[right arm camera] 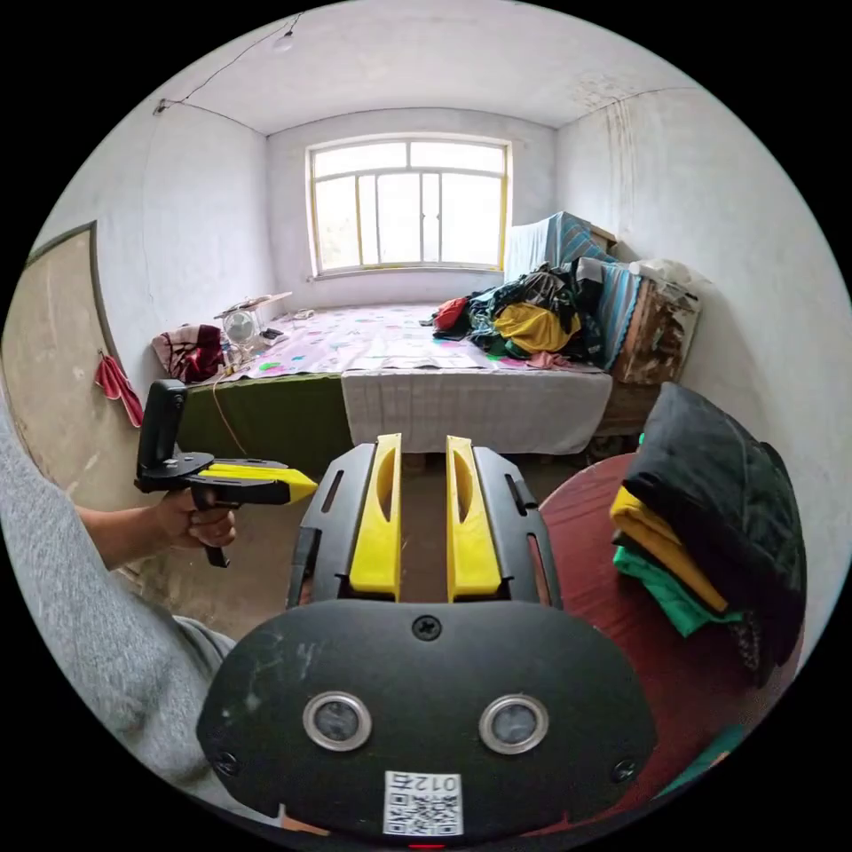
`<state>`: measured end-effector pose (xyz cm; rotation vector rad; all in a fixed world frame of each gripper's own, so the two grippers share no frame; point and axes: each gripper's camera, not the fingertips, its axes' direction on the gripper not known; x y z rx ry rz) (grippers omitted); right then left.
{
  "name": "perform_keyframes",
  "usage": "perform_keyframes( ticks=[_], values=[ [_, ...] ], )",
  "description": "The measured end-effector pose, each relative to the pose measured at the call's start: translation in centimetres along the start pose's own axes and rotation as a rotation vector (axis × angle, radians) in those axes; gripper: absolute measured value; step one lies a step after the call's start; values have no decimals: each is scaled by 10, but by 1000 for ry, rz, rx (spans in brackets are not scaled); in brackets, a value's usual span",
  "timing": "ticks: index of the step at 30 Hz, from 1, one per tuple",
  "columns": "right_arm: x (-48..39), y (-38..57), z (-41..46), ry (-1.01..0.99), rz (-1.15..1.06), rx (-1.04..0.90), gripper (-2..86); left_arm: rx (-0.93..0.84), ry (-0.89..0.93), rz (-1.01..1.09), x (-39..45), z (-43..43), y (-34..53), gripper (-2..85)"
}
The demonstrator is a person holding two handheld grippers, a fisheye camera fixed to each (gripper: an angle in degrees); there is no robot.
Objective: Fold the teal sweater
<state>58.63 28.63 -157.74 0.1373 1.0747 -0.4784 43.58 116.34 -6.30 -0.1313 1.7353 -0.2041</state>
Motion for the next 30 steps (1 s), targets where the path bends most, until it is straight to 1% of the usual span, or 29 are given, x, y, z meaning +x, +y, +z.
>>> perform_keyframes(
  ticks=[1,3,4,6,7,9,11,13,14,16,18,21,24,26,28,30],
  values=[
    [-1,-9,17,-12,-3,-4,80,16,-40,-21,-9,-8,-18,-1],
    [-12,-48,86,-34,-48,-6,81,30,-103,-51,-22,-18,-48,-1],
    [-16,-59,103,-36,-64,1,81,38,-145,-68,-32,-23,-70,-1],
    [-34,-106,168,-58,-138,63,80,48,-203,-89,-47,-29,-105,-1],
    [-39,-119,184,-61,-153,81,80,47,-244,-92,-57,-31,-130,-1],
    [-53,-181,238,-96,-173,111,80,39,-298,-145,-72,-33,-172,-1],
    [-67,-229,265,-110,-196,154,80,38,-294,-218,-87,-37,-217,-1],
    [-85,-272,291,-86,-239,202,78,67,-298,-228,-97,-41,-278,-1],
    [-96,-300,310,-92,-272,212,78,74,-307,-226,-99,-41,-293,-1],
    [-110,-343,340,-124,-294,204,80,111,-324,-239,-107,-42,-345,-1],
    [-129,-396,382,-149,-305,181,81,124,-320,-243,-115,-38,-380,-1],
    [-159,-460,427,-126,-329,177,81,99,-320,-246,-136,-23,-434,-2],
    [-192,-523,473,-76,-327,171,78,88,-249,-252,-169,-3,-492,-1],
    [-211,-562,499,-39,-312,172,77,86,-215,-217,-187,9,-533,-1],
    [-232,-602,525,20,-290,163,74,73,-173,-187,-211,24,-594,-1],
    [-258,-667,557,4,-228,133,69,68,-133,-158,-224,30,-643,-1]
  ],
)
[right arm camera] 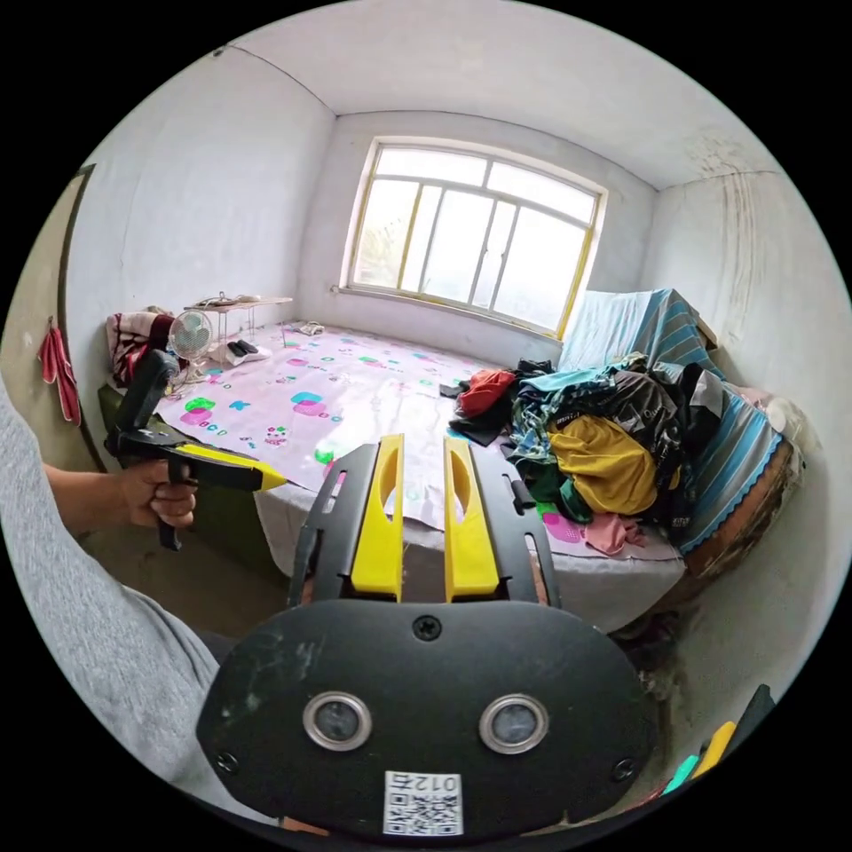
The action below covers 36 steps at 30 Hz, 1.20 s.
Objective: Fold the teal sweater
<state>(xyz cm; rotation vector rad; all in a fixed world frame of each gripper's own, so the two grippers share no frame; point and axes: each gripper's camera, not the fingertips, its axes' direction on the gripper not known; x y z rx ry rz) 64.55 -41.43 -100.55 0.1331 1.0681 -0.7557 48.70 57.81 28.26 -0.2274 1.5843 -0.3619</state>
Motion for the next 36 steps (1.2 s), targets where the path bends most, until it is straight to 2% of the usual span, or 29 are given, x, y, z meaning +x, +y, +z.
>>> perform_keyframes(
  ticks=[6,11,16,20,25,30,36],
  values=[
    [-31,-152,93,-9,31,-34,68,-25,38,41,-6,45,-144,-1],
    [-34,-233,174,40,10,-83,64,-50,14,20,-1,100,-233,0],
    [13,-333,271,62,-52,-82,64,-34,-122,44,21,166,-333,1],
    [78,-450,348,151,-99,-84,69,-40,-195,39,42,219,-415,1],
    [149,-587,409,259,-81,-56,75,-62,-292,166,86,307,-542,5],
    [176,-708,496,319,-231,-192,80,-74,-355,259,118,386,-639,17],
    [150,-779,569,332,-449,-440,100,-85,-344,342,153,474,-719,42]
  ],
)
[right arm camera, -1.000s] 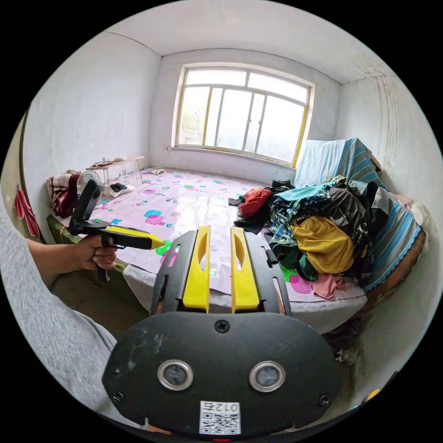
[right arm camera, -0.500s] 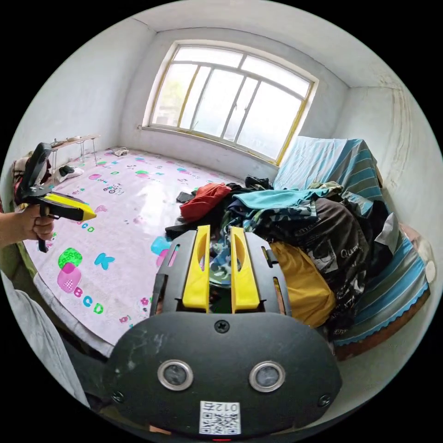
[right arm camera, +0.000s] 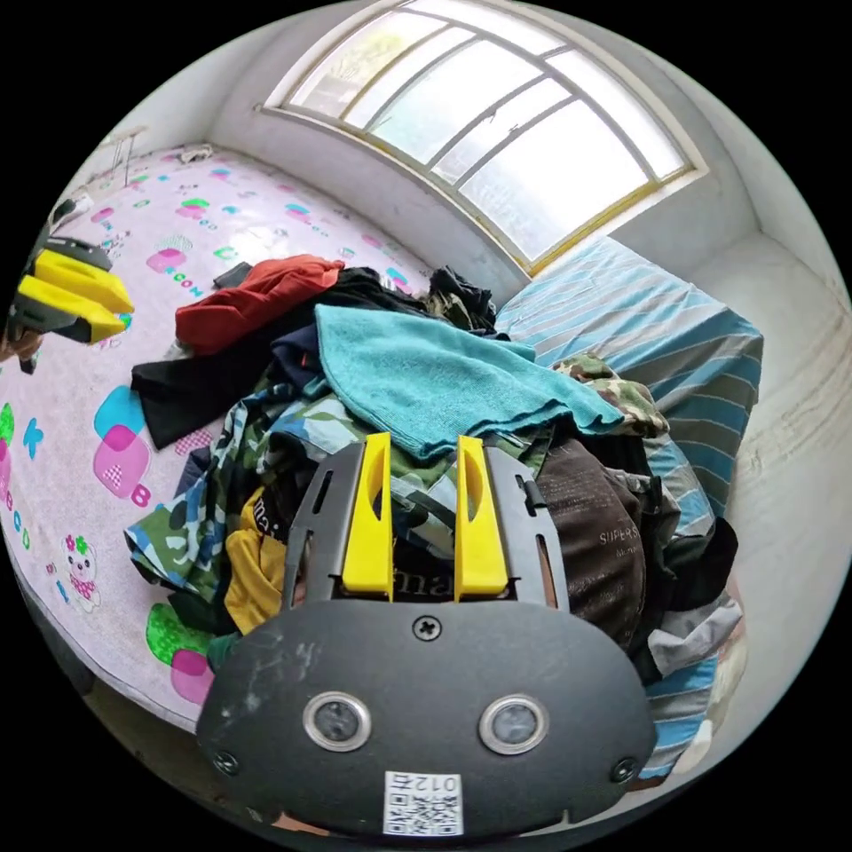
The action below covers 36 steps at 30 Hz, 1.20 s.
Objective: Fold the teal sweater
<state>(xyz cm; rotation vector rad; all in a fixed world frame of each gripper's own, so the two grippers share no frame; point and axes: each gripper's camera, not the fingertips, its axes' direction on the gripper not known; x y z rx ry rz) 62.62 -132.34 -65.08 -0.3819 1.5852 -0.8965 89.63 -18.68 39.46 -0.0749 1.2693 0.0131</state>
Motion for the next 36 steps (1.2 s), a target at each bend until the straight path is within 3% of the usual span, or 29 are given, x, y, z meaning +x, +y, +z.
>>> perform_keyframes(
  ticks=[5,11,18,23,28,36],
  values=[
    [-6,-45,-29,11,-24,22,8,-21,-20,45,31,45,-56,61],
    [40,-75,-97,-353,222,171,-8,13,-44,85,73,69,-117,88],
    [49,-89,-162,-693,288,318,-10,26,-130,44,110,66,-160,63],
    [23,-96,-211,-762,263,373,-9,86,-126,17,113,20,-158,5],
    [-18,-90,-270,-822,189,468,-10,154,11,-42,96,-78,-117,-4],
    [-125,-76,-350,-1159,140,657,-9,236,86,-107,74,-253,-14,-5]
  ],
)
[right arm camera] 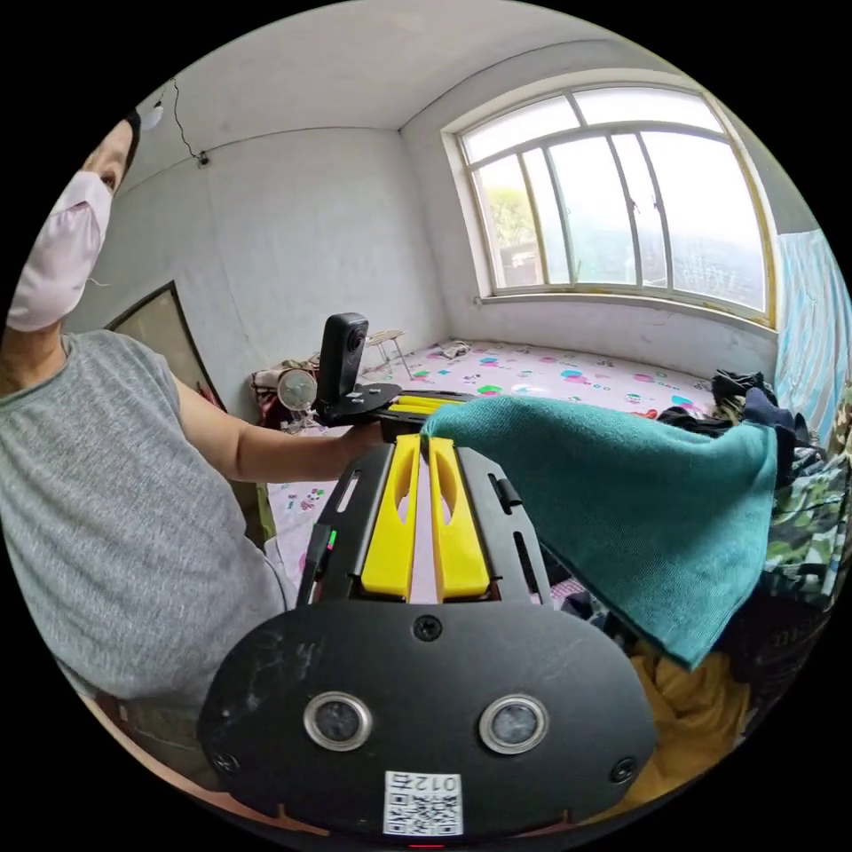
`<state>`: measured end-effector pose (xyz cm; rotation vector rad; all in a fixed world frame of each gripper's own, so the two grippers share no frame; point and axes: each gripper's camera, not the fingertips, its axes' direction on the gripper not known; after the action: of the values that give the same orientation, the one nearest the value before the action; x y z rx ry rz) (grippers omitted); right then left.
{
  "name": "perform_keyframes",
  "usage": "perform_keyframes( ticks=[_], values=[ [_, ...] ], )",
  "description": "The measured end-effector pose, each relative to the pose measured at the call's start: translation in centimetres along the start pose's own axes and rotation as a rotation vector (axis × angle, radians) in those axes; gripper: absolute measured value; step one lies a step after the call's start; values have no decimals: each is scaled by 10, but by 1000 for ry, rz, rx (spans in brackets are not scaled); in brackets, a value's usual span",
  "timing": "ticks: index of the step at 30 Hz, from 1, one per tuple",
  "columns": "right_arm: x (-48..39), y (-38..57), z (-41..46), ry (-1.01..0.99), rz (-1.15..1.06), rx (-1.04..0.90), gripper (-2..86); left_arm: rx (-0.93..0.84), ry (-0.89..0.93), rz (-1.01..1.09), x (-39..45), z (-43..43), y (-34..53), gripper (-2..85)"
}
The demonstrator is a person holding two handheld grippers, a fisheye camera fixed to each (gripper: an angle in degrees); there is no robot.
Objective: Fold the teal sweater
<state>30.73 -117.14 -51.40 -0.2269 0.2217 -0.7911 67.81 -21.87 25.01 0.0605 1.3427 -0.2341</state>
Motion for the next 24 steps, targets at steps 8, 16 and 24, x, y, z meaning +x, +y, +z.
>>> perform_keyframes(
  ticks=[8,16,24],
  values=[
    [-87,34,103,-263,53,-27,-9,17,13,-420,-63,-200,106,-5],
    [-34,126,206,225,208,-397,57,-46,-183,-680,-94,-392,223,-6],
    [69,168,321,235,410,-604,153,-1,-327,-848,-96,-488,254,-6]
  ],
)
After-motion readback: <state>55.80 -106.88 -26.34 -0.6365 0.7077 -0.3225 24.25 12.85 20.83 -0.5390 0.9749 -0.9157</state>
